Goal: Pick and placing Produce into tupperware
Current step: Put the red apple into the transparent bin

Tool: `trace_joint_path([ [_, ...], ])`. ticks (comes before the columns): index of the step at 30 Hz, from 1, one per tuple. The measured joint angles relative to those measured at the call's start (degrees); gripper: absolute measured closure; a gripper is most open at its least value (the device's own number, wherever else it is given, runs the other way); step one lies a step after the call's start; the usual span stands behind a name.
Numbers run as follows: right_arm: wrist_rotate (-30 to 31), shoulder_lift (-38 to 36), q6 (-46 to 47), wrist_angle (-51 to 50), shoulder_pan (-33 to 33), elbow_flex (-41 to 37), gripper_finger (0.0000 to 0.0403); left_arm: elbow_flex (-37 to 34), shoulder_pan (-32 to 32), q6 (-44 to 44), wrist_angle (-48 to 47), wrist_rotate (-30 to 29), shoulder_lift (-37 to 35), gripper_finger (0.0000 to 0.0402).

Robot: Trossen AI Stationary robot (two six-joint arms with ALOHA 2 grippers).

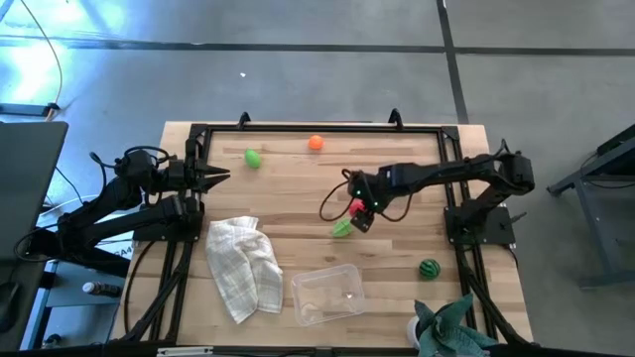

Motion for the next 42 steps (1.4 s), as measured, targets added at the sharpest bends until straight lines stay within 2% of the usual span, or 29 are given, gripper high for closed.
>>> trace_joint_path([
  [6,1.57,0.00,0.19,-0.85,4.08,5.41,0.0181,0.00,-0.01,0.02,-0.02,-0.02,0.02,0.0364],
  [12,1.72,0.00,0.15,-2.94,9.05,14.77,0.0181,0.00,-0.02,0.02,0.00,-0.02,0.00,0.0364],
  [21,6.45,0.00,-6.62,-10.24,18.52,28.75,0.0181,0.00,-0.02,0.02,0.00,-0.02,0.00,0.0364],
  [27,7.09,1.08,-9.91,-11.10,25.64,29.91,0.0181,0.01,0.00,0.01,0.00,0.00,0.01,0.0364],
  [33,5.75,7.71,-11.80,-8.14,31.34,29.91,0.0181,0.01,0.00,0.02,0.00,-0.02,0.01,0.0364],
  [42,2.66,20.34,-15.47,-3.23,30.83,29.91,0.0181,0.01,-0.01,0.02,0.00,-0.02,0.02,0.0364],
])
